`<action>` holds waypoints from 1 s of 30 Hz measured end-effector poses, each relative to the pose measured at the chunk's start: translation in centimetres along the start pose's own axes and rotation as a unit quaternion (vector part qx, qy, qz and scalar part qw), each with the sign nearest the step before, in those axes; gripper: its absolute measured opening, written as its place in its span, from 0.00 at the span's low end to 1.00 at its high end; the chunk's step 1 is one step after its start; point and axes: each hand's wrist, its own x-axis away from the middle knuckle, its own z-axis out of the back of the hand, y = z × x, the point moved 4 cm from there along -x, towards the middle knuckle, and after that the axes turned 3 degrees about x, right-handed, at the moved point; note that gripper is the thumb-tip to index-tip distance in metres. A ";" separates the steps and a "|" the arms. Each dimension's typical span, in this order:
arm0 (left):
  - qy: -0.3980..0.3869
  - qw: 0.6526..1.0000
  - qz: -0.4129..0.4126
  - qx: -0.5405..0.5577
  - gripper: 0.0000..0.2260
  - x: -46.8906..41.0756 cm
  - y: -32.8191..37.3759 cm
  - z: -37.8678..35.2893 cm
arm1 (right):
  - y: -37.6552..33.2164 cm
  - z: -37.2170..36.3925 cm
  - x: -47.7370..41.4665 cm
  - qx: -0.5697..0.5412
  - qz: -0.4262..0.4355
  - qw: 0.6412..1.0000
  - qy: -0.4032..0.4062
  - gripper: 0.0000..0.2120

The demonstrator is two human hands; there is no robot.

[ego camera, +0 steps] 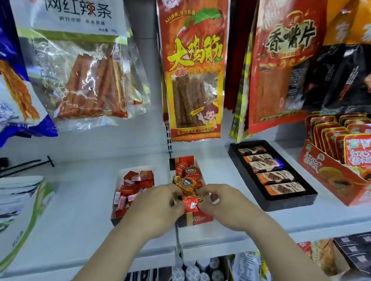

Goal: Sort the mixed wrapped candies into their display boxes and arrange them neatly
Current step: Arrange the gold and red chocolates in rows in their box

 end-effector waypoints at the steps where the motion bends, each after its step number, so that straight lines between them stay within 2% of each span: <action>1: -0.006 1.000 -0.009 -0.007 0.14 -0.1 0.2 -0.3 | -0.1 0.0 -0.1 0.012 -0.001 1.000 -0.009 0.20; 4: -0.005 1.000 -0.012 -0.017 0.16 -0.6 0.2 -0.8 | -0.2 0.0 -0.5 0.039 -0.004 0.998 -0.044 0.20; 8: 0.009 1.000 0.000 -0.012 0.16 -1.0 0.0 -0.9 | 0.0 0.5 -1.1 0.078 0.009 0.995 -0.056 0.09; 13: 0.005 1.000 -0.008 0.008 0.14 -1.1 -0.3 -1.1 | -0.2 1.1 -1.7 0.113 0.019 0.991 -0.072 0.11; 19: 0.019 0.996 -0.005 0.090 0.08 -1.7 -0.8 -0.8 | -1.4 0.9 -2.2 0.178 0.015 0.973 -0.147 0.13; 23: 0.038 0.978 -0.001 0.205 0.05 -2.0 -1.3 0.1 | -1.1 1.2 -2.9 0.169 0.007 0.977 -0.128 0.10; 25: 0.076 0.963 0.011 0.258 0.06 -2.1 -1.7 1.1 | -1.2 1.3 -3.0 0.167 0.013 0.980 -0.112 0.09; 27: 0.129 0.957 0.030 0.258 0.06 -2.2 -2.2 1.8 | -1.3 1.5 -3.1 0.160 0.029 0.983 -0.091 0.07; 30: 0.167 0.967 0.026 0.192 0.07 -2.7 -2.0 1.8 | -1.4 1.7 -3.3 0.155 0.043 0.986 -0.050 0.04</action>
